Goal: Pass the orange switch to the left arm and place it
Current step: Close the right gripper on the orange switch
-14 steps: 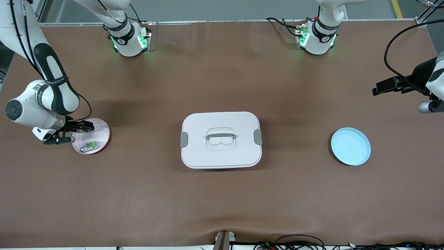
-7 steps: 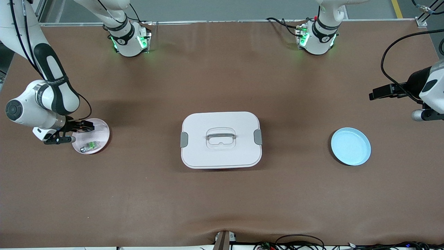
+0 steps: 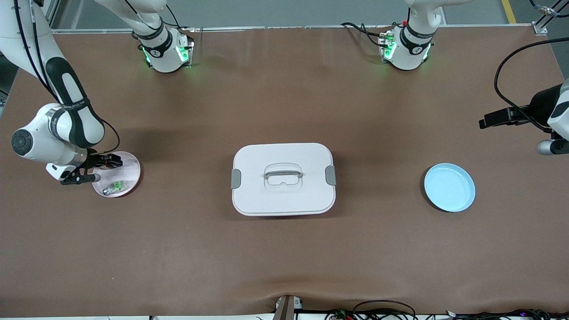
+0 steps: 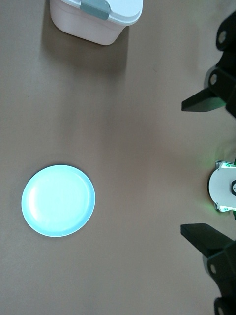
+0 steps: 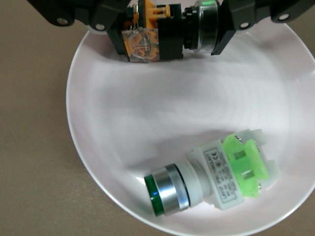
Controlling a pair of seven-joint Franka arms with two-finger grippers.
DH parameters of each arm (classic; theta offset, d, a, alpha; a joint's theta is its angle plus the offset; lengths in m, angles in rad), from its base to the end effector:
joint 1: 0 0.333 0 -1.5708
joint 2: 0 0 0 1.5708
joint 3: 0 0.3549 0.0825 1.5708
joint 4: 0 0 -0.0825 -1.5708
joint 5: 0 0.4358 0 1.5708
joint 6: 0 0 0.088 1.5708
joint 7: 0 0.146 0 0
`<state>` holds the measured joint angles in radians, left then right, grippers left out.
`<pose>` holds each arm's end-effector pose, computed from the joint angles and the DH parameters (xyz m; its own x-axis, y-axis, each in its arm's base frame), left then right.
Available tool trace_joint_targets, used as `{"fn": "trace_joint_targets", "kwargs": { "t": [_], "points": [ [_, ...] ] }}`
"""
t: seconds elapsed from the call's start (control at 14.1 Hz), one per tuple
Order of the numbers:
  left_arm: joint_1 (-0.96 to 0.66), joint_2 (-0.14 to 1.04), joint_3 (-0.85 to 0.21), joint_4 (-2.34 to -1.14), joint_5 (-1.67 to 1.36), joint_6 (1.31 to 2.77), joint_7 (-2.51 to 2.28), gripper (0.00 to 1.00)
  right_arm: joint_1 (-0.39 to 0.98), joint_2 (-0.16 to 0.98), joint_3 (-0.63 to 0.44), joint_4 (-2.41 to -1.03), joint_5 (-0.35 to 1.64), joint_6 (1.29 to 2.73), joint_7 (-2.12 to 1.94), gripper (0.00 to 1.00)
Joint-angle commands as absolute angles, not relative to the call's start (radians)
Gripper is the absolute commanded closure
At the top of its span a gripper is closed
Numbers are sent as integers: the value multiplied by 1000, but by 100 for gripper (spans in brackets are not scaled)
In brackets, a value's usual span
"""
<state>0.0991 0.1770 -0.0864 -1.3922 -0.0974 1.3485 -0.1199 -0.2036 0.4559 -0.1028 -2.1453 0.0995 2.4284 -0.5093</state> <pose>0.6332 -0.0029 0.5907 0.9675 0.1079 -0.2288 0.1304 -0.9878 0.0856 0.5600 -0.1775 0.1265 0.9806 0.1333 -0.1438 0.1215 -0.9887 -0.0875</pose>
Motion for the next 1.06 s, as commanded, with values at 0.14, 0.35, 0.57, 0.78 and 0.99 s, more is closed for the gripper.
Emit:
{"fn": "trace_joint_targets", "kwargs": {
  "t": [0.14,0.35,0.57,0.78,0.99],
  "points": [
    [103,175,-84,-1378,-141,1331,-120,0,-221,448,-91,-2149,118,2405,-566,69],
    [104,175,-84,-1378,-143,1331,-120,0,-218,416,-91,-2132,120,2320,-561,69],
    [109,175,-69,-1378,-188,1328,-124,0,-206,361,-91,-2085,120,2185,-552,69],
    [150,176,-61,-1381,-264,1306,-123,0,-177,309,-92,-2014,118,2042,-477,69],
    [149,176,-61,-1382,-275,1301,-126,0,-154,279,-92,-1906,115,1864,-375,69]
  ]
}}
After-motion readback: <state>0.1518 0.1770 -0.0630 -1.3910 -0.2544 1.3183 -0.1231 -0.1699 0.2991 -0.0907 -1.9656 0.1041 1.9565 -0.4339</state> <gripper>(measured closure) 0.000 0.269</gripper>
